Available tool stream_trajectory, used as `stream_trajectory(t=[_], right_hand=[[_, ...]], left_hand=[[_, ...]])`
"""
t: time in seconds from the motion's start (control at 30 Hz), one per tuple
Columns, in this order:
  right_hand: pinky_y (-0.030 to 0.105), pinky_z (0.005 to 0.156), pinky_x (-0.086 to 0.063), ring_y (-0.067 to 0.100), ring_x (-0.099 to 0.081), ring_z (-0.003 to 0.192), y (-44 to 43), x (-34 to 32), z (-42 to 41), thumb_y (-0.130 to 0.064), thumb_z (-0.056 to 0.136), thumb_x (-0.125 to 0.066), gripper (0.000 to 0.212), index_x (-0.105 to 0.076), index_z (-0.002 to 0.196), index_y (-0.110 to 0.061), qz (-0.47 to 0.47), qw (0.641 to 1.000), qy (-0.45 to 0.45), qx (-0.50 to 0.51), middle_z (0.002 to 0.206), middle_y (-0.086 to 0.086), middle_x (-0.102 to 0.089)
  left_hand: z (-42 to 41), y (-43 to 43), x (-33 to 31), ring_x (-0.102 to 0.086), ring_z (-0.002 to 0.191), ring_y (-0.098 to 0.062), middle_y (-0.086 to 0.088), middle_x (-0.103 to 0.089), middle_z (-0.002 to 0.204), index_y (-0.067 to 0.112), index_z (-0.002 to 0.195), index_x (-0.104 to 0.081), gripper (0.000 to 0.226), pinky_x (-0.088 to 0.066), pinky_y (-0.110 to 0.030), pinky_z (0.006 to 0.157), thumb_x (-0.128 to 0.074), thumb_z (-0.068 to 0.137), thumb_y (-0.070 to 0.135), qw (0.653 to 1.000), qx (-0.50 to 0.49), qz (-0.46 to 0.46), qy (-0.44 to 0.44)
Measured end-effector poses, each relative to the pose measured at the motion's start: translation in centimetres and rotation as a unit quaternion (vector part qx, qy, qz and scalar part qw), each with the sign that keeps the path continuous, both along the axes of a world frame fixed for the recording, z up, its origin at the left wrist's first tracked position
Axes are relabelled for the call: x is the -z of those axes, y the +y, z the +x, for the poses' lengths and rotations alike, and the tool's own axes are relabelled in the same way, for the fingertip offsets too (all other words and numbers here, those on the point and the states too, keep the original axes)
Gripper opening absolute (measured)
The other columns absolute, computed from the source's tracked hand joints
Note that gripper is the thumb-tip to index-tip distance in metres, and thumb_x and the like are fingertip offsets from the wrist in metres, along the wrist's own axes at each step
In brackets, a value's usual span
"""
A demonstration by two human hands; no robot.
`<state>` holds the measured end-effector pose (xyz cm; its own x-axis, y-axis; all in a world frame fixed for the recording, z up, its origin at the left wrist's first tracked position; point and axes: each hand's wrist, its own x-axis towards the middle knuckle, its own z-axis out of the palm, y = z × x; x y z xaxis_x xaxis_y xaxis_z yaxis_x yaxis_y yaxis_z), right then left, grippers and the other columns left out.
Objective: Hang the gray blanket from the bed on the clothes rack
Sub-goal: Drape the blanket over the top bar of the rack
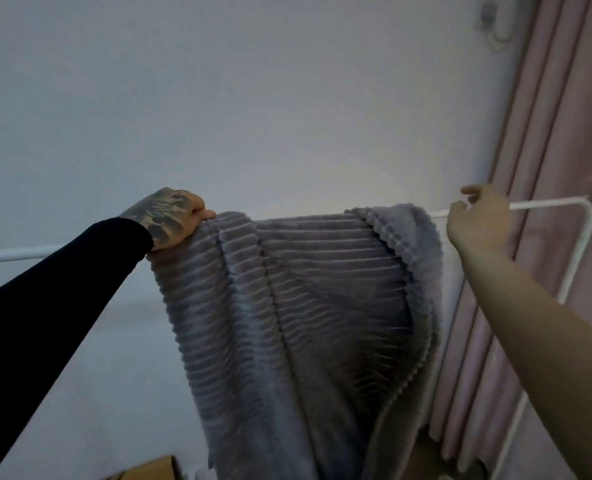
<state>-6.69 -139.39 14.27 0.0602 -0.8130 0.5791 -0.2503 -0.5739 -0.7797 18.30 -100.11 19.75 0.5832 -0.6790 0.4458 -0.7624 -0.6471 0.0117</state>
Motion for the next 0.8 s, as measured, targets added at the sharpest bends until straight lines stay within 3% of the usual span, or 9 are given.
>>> stream_trajectory(t=[0.1,0.17,0.23,0.37,0.47,0.57,0.67,0.73,0.8], right_hand=[[0.04,0.089,-0.054,0.021,-0.064,0.089,2.1,-0.3,0.9,-0.031,0.093,-0.067,0.017,-0.072,0.105,-0.02,-0.117,0.981,0.021,-0.155,0.099,0.001,-0.07],[0.037,0.086,-0.051,0.015,-0.063,0.089,3.1,-0.3,1.5,-0.059,0.087,-0.068,0.031,-0.072,0.098,-0.029,-0.164,0.951,0.129,-0.23,0.098,-0.007,-0.069],[0.04,0.089,-0.046,0.018,-0.063,0.099,3.2,0.2,2.1,-0.067,0.085,-0.065,0.04,-0.073,0.104,-0.033,-0.226,0.92,0.234,-0.22,0.103,-0.006,-0.067],[0.028,0.08,-0.023,0.025,-0.062,0.108,2.5,1.2,2.3,-0.032,0.089,-0.071,0.029,-0.072,0.118,-0.026,-0.289,0.912,0.231,-0.178,0.116,0.002,-0.062],[0.03,0.08,-0.03,0.023,-0.062,0.095,1.5,1.4,2.3,-0.013,0.091,-0.066,0.025,-0.073,0.114,-0.021,-0.311,0.911,0.204,-0.181,0.113,0.002,-0.061],[0.027,0.081,-0.043,0.02,-0.062,0.089,-2.3,-0.1,1.1,-0.01,0.084,-0.066,0.027,-0.075,0.108,-0.016,-0.235,0.934,0.138,-0.232,0.105,0.005,-0.068],[0.027,0.092,-0.054,0.023,-0.072,0.097,-10.4,-2.1,-0.5,-0.012,0.079,-0.073,0.028,-0.078,0.106,-0.014,-0.028,0.988,0.001,-0.154,0.103,0.009,-0.078],[0.038,0.098,-0.059,0.029,-0.073,0.106,-15.3,-2.4,-1.9,-0.013,0.077,-0.077,0.037,-0.075,0.114,-0.011,0.115,0.986,-0.066,-0.104,0.111,0.013,-0.076],[0.042,0.095,-0.061,0.032,-0.073,0.106,-18.0,-1.6,-2.9,-0.016,0.077,-0.074,0.04,-0.072,0.117,-0.012,0.143,0.984,-0.072,-0.071,0.106,0.01,-0.073]], left_hand=[[-2.4,-2.4,-1.3,-0.065,0.108,-0.033,-0.013,-0.073,0.112,0.013,0.1,-0.072,0.019,-0.044,-0.032,0.089,-0.059,0.102,0.027,0.999,-0.016,0.033,-0.017],[-5.0,-5.6,-1.8,-0.064,0.114,-0.03,-0.009,-0.072,0.123,0.017,0.117,-0.071,0.025,-0.047,-0.034,0.099,-0.057,0.102,0.031,0.999,0.016,0.032,-0.04],[-7.8,-9.1,-1.7,-0.064,0.113,-0.024,-0.002,-0.071,0.124,0.024,0.121,-0.07,0.034,-0.048,-0.036,0.102,-0.052,0.102,0.045,0.997,0.071,0.035,-0.023],[-10.8,-15.7,0.0,-0.063,0.11,-0.022,-0.001,-0.069,0.122,0.026,0.121,-0.068,0.052,-0.05,-0.041,0.1,-0.039,0.101,0.064,0.993,0.081,0.085,0.023],[-10.4,-17.8,1.9,-0.062,0.112,-0.027,-0.006,-0.068,0.122,0.027,0.11,-0.06,0.046,-0.046,-0.037,0.092,-0.032,0.104,0.062,0.995,0.048,0.088,0.005],[-8.8,-16.9,2.8,-0.061,0.117,-0.027,-0.003,-0.066,0.125,0.036,0.102,-0.052,0.044,-0.039,-0.035,0.087,-0.021,0.102,0.068,0.995,0.015,0.1,0.001],[-7.6,-15.5,2.6,-0.057,0.128,-0.026,-0.002,-0.063,0.138,0.036,0.116,-0.058,0.056,-0.04,-0.038,0.105,-0.018,0.1,0.072,0.994,-0.012,0.098,0.036],[-7.2,-14.7,2.6,-0.058,0.125,-0.026,-0.003,-0.064,0.134,0.037,0.108,-0.056,0.054,-0.04,-0.039,0.106,-0.017,0.098,0.073,0.993,-0.026,0.105,0.042],[-6.8,-14.3,2.6,-0.058,0.124,-0.026,-0.003,-0.065,0.132,0.038,0.101,-0.052,0.051,-0.041,-0.039,0.106,-0.016,0.098,0.073,0.992,-0.038,0.111,0.045]])
